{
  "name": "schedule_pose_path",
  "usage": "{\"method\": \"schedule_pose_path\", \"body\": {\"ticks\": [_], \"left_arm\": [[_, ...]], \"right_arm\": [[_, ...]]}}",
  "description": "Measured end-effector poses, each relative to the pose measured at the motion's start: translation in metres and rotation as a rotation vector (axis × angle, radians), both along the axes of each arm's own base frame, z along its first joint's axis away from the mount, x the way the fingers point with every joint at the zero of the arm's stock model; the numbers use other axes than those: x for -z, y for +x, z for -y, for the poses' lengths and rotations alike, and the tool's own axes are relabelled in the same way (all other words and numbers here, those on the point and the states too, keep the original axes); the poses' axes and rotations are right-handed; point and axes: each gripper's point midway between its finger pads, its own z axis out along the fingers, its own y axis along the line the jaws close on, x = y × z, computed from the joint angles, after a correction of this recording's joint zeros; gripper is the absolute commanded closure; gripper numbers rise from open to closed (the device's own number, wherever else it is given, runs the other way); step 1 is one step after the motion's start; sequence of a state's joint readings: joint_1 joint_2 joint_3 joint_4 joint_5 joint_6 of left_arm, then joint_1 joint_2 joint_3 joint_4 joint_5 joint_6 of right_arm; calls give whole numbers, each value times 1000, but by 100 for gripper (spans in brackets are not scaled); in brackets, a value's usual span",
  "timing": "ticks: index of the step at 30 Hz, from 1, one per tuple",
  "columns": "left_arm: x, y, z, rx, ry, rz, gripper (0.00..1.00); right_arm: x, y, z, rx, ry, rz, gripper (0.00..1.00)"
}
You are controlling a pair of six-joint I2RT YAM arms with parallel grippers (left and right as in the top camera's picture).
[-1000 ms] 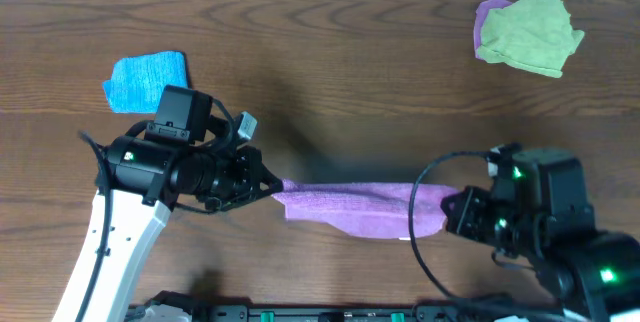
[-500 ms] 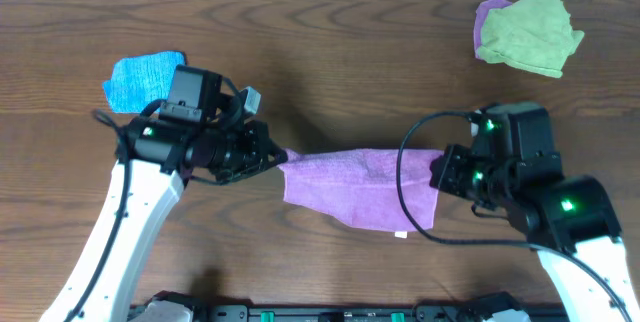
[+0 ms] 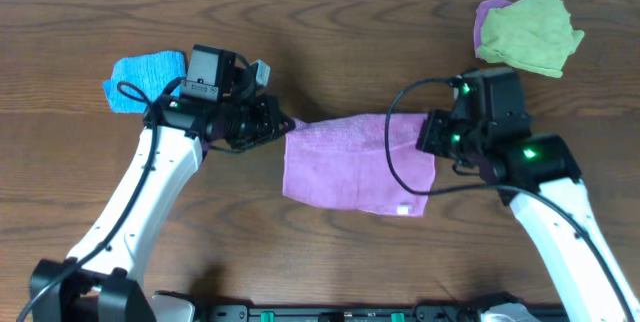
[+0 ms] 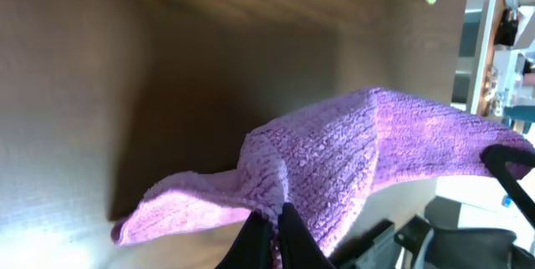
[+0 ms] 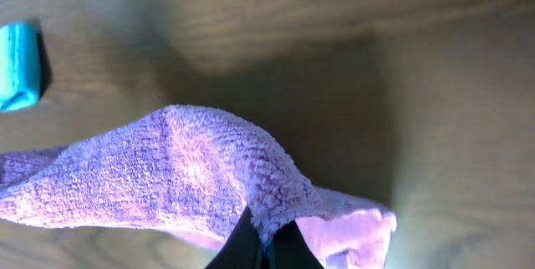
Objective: Fold the cloth
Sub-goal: 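Raise both grippers forward, holding the purple cloth spread flat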
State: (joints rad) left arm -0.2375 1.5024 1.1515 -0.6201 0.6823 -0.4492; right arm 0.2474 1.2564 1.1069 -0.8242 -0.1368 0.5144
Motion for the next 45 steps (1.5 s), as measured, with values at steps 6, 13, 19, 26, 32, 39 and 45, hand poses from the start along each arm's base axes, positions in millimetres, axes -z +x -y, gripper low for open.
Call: {"method": "schedule_pose_path", "body": {"ticks": [6, 13, 19, 26, 32, 39, 45], "left_arm": [[8, 29, 1, -21, 16, 82, 94], [14, 53, -2, -53, 47, 151, 94], [24, 68, -5, -81, 80, 180, 94], [52, 88, -5, -98, 105, 187, 94], [76, 105, -5, -113, 122, 200, 94], [96, 122, -7, -135, 142, 227, 94], [90, 137, -10, -181, 151, 287, 94]], "right_arm": [[13, 22, -2, -10, -28, 17, 99], [24, 47, -4, -11, -50, 55, 99], [34, 65, -7, -9, -58, 80, 99], [51, 87, -9, 0, -67, 96, 99], [64, 109, -11, 6, -81, 136, 99], [77, 132, -11, 13, -107, 187, 99], [73, 144, -7, 38, -133, 241, 99]]}}
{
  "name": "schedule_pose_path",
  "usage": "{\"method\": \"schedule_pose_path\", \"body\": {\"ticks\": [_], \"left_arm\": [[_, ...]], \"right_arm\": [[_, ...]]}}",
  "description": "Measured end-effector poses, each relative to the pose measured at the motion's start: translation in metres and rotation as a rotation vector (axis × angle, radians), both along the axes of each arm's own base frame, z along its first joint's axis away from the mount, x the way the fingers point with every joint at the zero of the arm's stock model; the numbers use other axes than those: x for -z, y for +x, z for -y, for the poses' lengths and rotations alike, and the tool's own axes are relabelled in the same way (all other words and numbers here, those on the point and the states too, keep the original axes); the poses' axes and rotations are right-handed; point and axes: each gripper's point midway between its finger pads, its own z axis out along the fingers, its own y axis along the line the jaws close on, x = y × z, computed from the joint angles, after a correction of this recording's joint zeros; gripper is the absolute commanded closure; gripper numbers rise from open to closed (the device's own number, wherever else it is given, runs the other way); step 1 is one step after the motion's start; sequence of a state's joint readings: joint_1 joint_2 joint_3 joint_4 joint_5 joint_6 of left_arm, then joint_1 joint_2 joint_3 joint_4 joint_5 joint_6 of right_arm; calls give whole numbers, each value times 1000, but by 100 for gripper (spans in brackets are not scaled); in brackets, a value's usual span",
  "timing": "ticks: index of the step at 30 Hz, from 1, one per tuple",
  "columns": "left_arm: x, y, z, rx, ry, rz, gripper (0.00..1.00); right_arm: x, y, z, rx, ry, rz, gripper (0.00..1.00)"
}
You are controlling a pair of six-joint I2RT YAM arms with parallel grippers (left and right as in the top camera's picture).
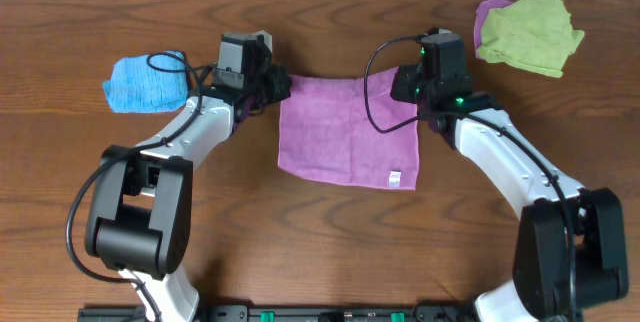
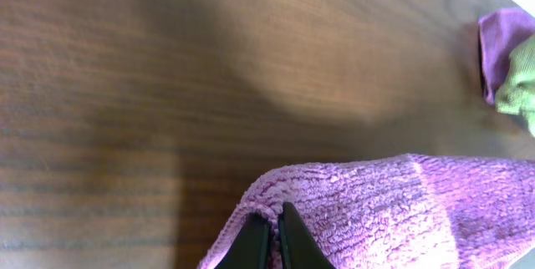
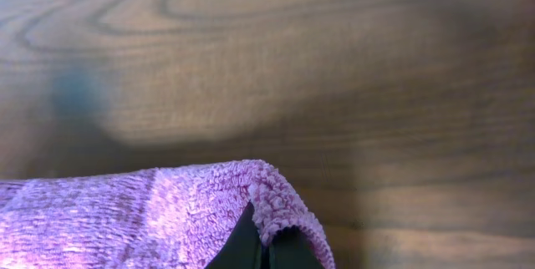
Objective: Fold the cloth
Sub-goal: 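Raise both grippers forward, holding the purple cloth spread flat, then lay the purple cloth flat and open both grippers, pulling back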
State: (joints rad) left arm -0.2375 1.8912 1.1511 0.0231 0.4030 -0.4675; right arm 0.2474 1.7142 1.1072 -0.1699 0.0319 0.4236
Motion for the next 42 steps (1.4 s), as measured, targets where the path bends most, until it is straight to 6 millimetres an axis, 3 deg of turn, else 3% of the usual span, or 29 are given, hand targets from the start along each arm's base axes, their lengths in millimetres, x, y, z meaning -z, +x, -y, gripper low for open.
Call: {"method": "schedule_pose_path", "body": {"ticks": [7, 16, 18, 19, 20, 22, 23, 26, 33, 37, 38, 42], "left_arm": [[-7, 12, -4, -35, 12, 55, 94], [-13, 23, -11, -75, 37, 106, 94], [-15, 25, -12, -83, 40, 119, 88], [-16, 27, -14, -93, 46, 126, 75], [-17, 28, -15, -99, 53, 133, 54], [-19, 32, -18, -118, 63, 150, 22], [-20, 34, -19, -125, 67, 160, 7], [-24, 38, -23, -146, 78, 183, 5], [-21, 38, -27, -161, 94, 176, 5], [-7, 22, -26, -127, 87, 83, 5], [-3, 13, -27, -113, 79, 34, 5], [-6, -21, -44, -105, 51, -115, 5]], "right_arm": [[-12, 13, 3, 12, -19, 75, 99], [3, 25, 6, 22, -29, 84, 99], [-1, 28, 5, 20, -25, 106, 98], [-4, 31, 5, 20, -24, 123, 82], [-6, 32, 5, 21, -26, 132, 73], [-9, 34, 6, 23, -33, 150, 43], [-11, 35, 6, 24, -34, 157, 36], [-12, 37, 7, 16, -48, 169, 25], [-6, 31, 9, 15, -60, 129, 18], [-3, 6, 12, 9, -61, 27, 9], [-8, -5, 13, 5, -55, -2, 1], [-36, -42, 18, -4, -1, -63, 1]]}}
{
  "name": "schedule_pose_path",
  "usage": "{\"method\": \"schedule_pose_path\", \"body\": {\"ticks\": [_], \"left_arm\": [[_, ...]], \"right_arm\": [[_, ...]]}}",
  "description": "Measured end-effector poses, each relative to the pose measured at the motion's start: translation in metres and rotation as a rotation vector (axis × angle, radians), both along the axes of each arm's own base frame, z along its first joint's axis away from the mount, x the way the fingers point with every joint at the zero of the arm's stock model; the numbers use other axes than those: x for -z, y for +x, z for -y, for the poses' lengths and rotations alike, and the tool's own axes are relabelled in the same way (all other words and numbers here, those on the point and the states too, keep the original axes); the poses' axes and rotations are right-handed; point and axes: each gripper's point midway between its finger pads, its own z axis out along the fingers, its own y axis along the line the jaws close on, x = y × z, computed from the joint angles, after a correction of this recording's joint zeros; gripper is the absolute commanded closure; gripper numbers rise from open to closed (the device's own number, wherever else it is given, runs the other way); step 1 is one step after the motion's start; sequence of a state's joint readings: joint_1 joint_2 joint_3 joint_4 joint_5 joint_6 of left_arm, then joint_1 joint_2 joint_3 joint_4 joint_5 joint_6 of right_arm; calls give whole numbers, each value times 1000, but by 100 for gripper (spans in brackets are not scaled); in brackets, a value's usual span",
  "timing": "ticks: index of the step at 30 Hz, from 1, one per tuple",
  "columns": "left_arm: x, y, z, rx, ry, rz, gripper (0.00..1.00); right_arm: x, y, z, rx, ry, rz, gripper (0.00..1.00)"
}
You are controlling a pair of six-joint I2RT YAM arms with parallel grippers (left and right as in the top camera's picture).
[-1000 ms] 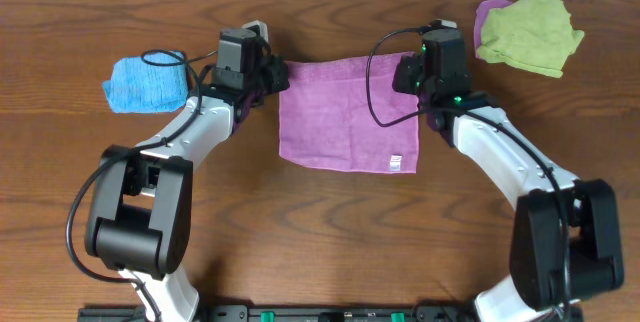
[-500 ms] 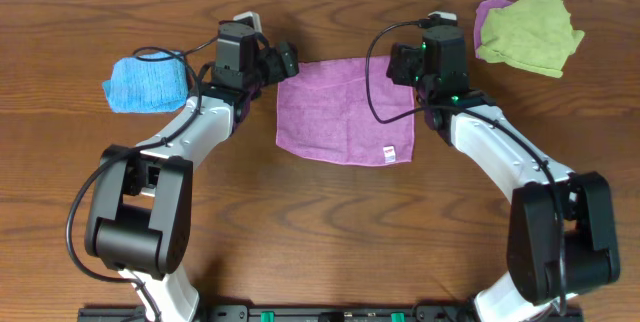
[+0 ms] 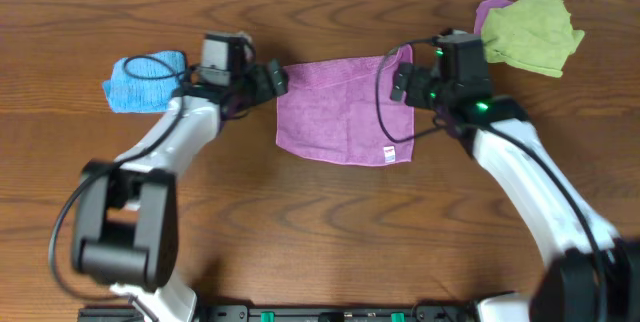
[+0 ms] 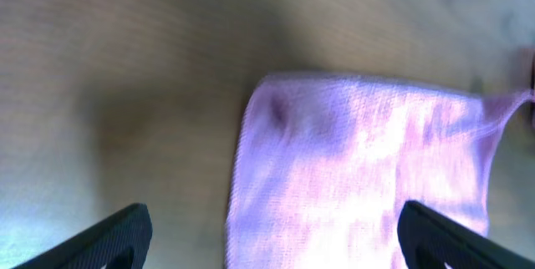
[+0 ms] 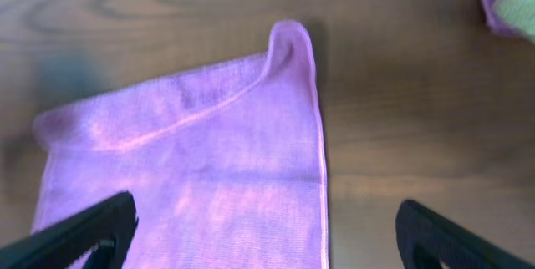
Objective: Fold the cloth
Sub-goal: 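Lay the purple cloth flat and open both grippers, pulling back, then move both grippers to the purple cloth's near corners and grasp them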
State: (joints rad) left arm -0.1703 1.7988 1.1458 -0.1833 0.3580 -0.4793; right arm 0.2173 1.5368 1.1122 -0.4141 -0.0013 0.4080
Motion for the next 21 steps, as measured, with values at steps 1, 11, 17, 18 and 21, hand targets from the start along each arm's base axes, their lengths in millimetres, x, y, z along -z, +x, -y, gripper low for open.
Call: {"method": "schedule_pose_path", "body": {"ticks": [1, 11, 17, 18, 21], "left_arm": [[-5, -8, -4, -2, -11, -25, 5], [-49, -111, -16, 19, -94, -297, 5], [-24, -120, -6, 44, -156, -309, 5], [-19, -121, -5, 43, -168, -309, 5], [-5, -122, 1, 58, -209, -278, 5]], "right_arm": [[-7, -11, 3, 4, 16, -18, 1], [3, -86, 50, 119, 203, -256, 1], [39, -93, 38, 69, 353, -255, 1], [43, -94, 35, 59, 371, -256, 1], [58, -101, 25, 24, 429, -254, 1]]}}
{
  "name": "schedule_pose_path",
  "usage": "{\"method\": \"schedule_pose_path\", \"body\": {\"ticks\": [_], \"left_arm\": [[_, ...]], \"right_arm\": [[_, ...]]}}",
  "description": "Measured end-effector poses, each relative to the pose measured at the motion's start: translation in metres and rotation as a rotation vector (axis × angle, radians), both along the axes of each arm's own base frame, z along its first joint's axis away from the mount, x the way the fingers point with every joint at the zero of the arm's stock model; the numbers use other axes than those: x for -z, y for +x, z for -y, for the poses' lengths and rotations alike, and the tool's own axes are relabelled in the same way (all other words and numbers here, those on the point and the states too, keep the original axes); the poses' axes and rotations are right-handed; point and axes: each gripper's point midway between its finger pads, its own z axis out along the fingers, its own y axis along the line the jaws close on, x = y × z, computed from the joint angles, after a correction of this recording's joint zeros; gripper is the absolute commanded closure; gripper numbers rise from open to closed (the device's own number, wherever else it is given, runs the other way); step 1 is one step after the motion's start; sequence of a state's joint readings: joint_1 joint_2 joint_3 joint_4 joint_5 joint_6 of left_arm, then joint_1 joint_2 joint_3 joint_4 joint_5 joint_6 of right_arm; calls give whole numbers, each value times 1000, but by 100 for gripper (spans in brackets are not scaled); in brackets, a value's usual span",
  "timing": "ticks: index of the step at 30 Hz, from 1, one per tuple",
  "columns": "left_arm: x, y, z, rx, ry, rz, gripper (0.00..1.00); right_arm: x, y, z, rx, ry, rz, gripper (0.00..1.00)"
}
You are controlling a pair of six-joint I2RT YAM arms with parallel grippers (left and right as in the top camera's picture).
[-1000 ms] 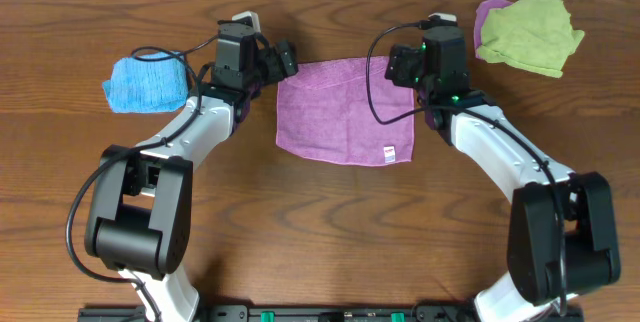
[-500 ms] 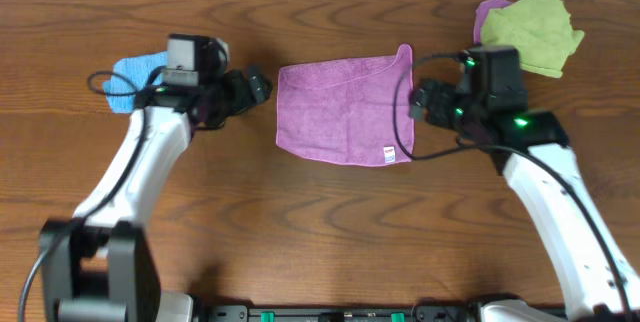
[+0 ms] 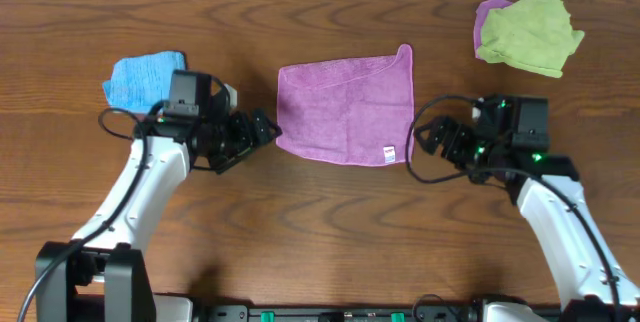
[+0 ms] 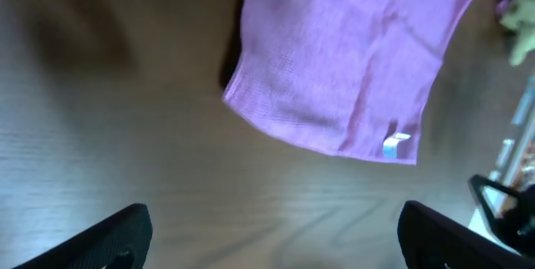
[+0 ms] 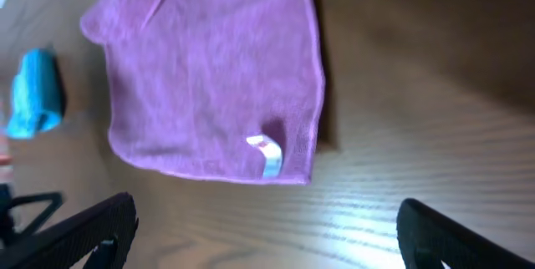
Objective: Fold the cloth
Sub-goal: 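Move both grippers to the purple cloth's near corners and grasp them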
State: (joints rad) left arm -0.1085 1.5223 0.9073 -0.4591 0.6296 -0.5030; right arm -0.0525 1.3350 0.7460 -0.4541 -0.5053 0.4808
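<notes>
The purple cloth point(image 3: 347, 109) lies spread flat on the wooden table, with a white tag point(image 3: 391, 153) at its near right corner. My left gripper point(image 3: 262, 130) stands open just left of the cloth's near left corner, not touching it. My right gripper point(image 3: 428, 140) is open just right of the near right corner. The left wrist view shows the cloth point(image 4: 334, 60) ahead of the open gripper point(image 4: 272, 236), with only wood between the fingers. In the right wrist view the cloth point(image 5: 209, 77) and tag point(image 5: 267, 154) lie beyond the open gripper point(image 5: 263, 236).
A folded blue cloth point(image 3: 145, 79) sits at the back left, behind my left arm. A green cloth point(image 3: 530, 30) lies on another purple one at the back right. Bare wood runs along the table's near side.
Both open grippers have moved from the cloth's far corners to beside its near corners. The cloth lies flat where it was.
First both grippers were shut on two corners of the purple cloth, holding it stretched over mid-table. Then they held it farther back, hanging down flatter. Later both were open with the cloth spread flat, and now they stand by its near corners.
</notes>
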Motion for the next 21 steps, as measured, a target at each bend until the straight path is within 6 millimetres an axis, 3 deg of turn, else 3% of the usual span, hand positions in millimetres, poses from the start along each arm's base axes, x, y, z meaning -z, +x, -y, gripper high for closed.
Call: {"method": "schedule_pose_path", "body": {"ticks": [3, 7, 12, 21], "left_arm": [[13, -3, 4, -6, -36, 19, 5], [17, 1, 7, -10, -63, 60, 5], [23, 12, 9, -22, -79, 84, 5], [48, 26, 21, -36, -126, 59, 5]], "right_arm": [[10, -6, -5, -11, 34, -4, 1], [10, 2, -8, -14, 50, 34, 1], [23, 14, -10, -2, 83, 23, 1], [48, 12, -12, 25, 117, -68, 1]]}}
